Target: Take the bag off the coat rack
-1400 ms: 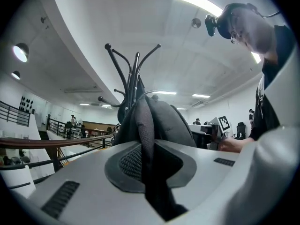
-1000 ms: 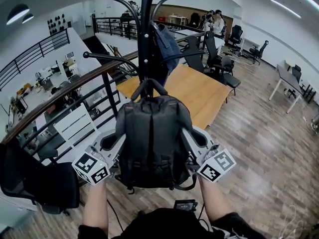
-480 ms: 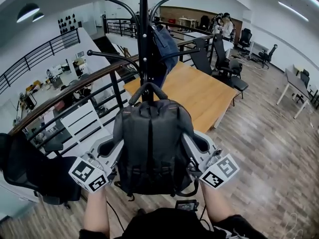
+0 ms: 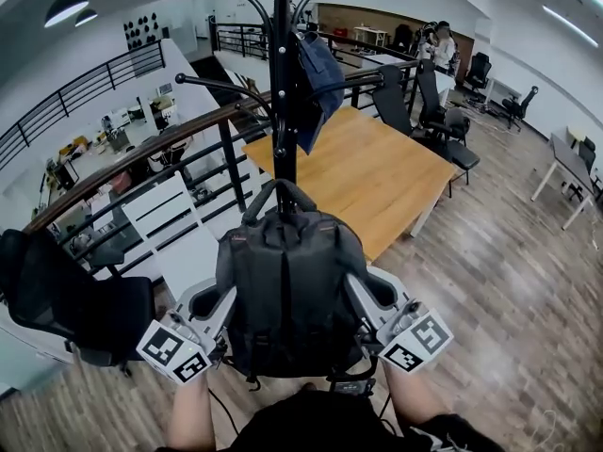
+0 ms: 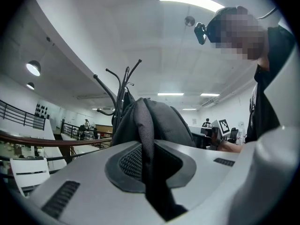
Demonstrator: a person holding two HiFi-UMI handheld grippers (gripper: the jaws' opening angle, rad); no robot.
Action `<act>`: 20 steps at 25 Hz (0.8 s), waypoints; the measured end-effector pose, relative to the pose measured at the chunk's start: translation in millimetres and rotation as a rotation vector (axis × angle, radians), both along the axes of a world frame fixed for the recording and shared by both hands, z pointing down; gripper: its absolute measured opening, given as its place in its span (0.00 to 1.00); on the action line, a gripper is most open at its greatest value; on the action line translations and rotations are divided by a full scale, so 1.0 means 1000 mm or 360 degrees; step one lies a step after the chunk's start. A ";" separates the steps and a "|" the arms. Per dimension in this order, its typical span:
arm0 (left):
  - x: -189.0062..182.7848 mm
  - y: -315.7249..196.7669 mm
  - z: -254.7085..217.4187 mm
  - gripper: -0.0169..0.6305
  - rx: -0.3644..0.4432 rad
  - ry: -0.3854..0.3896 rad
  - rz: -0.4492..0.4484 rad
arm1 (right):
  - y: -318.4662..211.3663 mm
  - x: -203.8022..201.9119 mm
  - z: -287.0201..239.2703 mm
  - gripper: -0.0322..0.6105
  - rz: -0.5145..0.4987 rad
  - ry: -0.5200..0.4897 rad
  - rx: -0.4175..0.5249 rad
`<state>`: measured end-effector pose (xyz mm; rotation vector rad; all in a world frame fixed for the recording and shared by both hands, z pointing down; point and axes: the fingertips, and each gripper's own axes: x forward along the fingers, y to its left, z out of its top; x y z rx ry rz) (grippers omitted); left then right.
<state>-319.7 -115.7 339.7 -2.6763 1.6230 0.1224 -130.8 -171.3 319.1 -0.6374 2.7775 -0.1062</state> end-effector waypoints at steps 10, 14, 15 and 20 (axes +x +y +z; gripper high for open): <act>0.019 0.059 0.050 0.11 -0.0103 0.0058 -0.0138 | 0.047 0.017 0.055 0.14 0.0018 0.0124 -0.0114; 0.025 0.085 0.066 0.11 -0.0126 0.0072 -0.0198 | 0.063 0.020 0.072 0.14 -0.0022 0.0147 -0.0149; 0.028 0.091 0.071 0.11 -0.0141 0.0074 -0.0210 | 0.067 0.022 0.078 0.14 -0.0028 0.0153 -0.0170; 0.040 0.121 0.093 0.11 -0.0188 0.0058 -0.0311 | 0.090 0.030 0.103 0.14 -0.0060 0.0202 -0.0220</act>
